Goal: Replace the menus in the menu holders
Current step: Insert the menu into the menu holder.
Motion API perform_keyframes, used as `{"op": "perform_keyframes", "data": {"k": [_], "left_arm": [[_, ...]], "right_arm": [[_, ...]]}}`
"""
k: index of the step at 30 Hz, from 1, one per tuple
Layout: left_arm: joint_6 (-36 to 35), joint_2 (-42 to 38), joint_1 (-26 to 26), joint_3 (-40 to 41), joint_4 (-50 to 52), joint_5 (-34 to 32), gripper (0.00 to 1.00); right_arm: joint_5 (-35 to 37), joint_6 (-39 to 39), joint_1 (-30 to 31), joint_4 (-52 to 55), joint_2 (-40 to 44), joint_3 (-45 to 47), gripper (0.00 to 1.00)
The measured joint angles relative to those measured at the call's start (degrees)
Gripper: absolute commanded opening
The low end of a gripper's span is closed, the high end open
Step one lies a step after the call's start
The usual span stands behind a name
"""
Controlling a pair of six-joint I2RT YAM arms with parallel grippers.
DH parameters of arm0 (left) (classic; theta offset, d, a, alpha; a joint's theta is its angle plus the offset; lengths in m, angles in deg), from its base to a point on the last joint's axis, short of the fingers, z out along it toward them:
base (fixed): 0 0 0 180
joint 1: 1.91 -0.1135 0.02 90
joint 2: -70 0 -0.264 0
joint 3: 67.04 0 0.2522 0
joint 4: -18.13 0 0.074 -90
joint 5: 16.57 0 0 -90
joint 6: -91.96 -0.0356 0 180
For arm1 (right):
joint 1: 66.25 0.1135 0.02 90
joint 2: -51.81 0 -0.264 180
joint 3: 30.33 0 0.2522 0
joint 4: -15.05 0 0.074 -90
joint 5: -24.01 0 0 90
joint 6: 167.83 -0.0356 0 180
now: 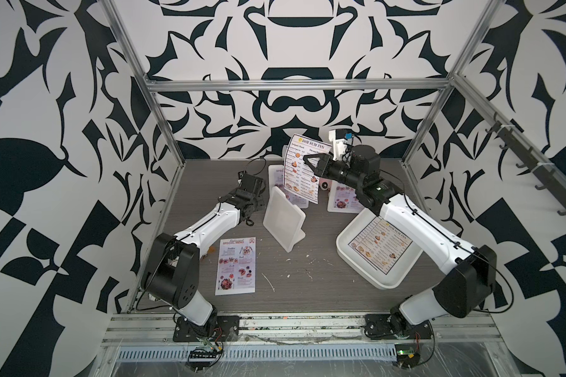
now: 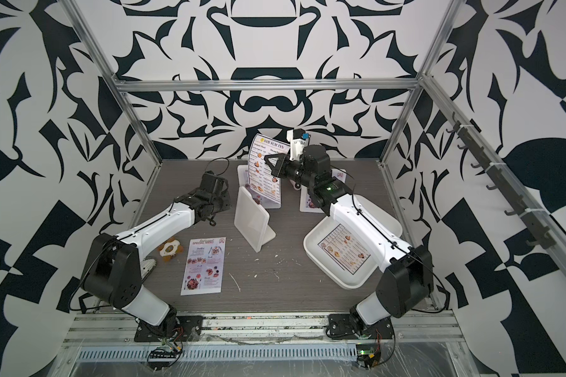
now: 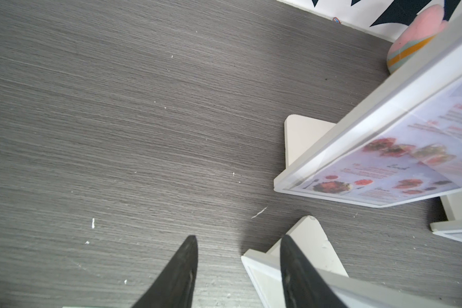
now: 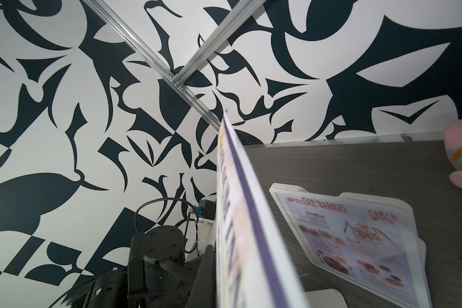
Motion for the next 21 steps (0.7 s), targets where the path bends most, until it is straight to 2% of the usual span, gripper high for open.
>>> {"op": "perform_keyframes", "data": {"k": [21], "left_arm": [[0.04,-0.11,0.00,0.28,-0.02,0.00,0.52]], "right_arm": [[-1.62,-1.31,0.00,-0.66,0.00,0.63,0.00]]}}
